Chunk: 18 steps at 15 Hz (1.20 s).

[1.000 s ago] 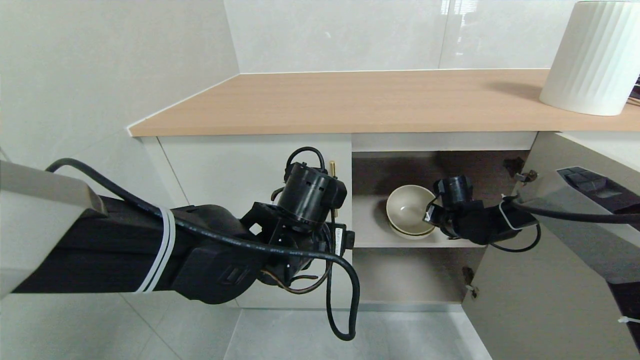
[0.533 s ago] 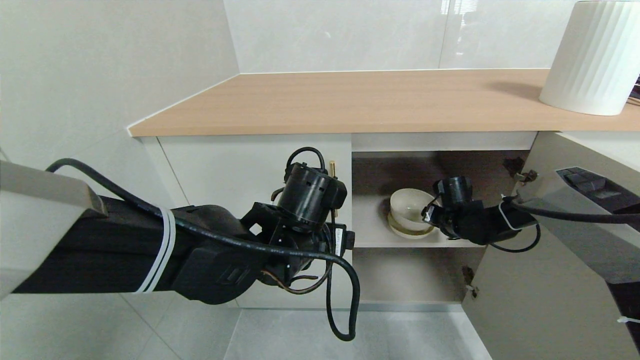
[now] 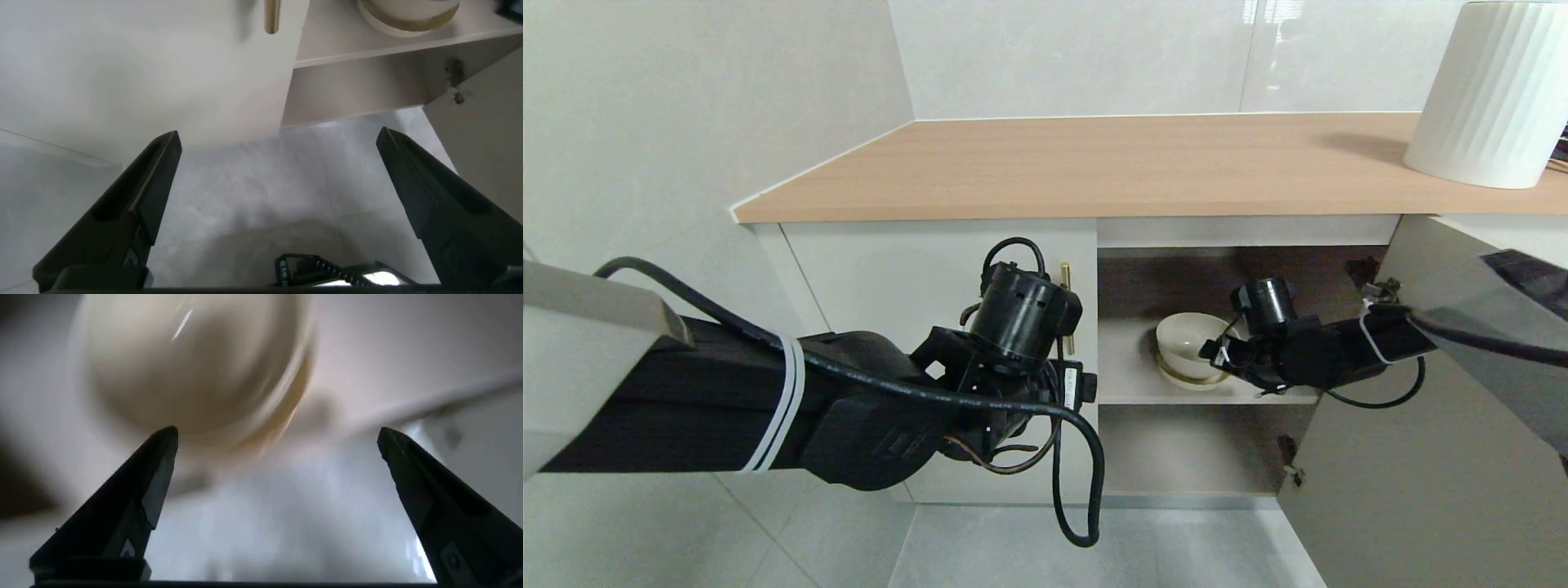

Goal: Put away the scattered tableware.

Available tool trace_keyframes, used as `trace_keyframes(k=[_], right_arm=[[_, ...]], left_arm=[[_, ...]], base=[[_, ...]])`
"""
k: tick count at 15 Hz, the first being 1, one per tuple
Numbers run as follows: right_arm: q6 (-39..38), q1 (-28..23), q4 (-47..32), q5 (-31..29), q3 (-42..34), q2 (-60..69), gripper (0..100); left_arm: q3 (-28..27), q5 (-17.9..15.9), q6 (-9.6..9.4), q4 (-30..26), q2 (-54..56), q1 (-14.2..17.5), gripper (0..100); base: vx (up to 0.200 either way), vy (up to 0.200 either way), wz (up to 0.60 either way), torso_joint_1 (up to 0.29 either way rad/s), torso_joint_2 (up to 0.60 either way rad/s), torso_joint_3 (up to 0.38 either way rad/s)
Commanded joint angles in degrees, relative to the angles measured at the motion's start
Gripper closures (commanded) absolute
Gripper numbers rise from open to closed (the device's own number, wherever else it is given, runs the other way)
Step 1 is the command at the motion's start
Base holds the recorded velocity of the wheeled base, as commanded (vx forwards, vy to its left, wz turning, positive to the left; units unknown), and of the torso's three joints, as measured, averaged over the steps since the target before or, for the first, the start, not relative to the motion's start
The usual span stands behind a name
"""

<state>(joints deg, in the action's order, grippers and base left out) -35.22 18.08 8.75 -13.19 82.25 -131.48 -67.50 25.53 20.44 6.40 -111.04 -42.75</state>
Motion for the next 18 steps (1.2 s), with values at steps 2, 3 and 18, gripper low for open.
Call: trace_keyframes(k=[2, 3, 18], right_arm=[[-0.03, 3.72, -8.40, 8.27, -6.66, 14.76, 0], [0.77, 5.39, -11.65, 8.27, -7.81, 19.06, 0], [1.91, 12.77, -29.76, 8.71, -24.15, 41.30, 0]], left_arm=[[0.44, -1.27, 0.21, -0.07, 1.80, 1.44, 0], [0.97, -2.32, 1.35, -0.16, 3.73, 2.59, 0], [18.90, -8.39, 4.43, -0.25, 21.92, 5.75, 0]], base=[[0.000, 0.000, 0.00, 0.000, 0.00, 0.000], [0.000, 0.000, 0.00, 0.000, 0.00, 0.000], [-0.053, 0.000, 0.00, 0.001, 0.00, 0.000]])
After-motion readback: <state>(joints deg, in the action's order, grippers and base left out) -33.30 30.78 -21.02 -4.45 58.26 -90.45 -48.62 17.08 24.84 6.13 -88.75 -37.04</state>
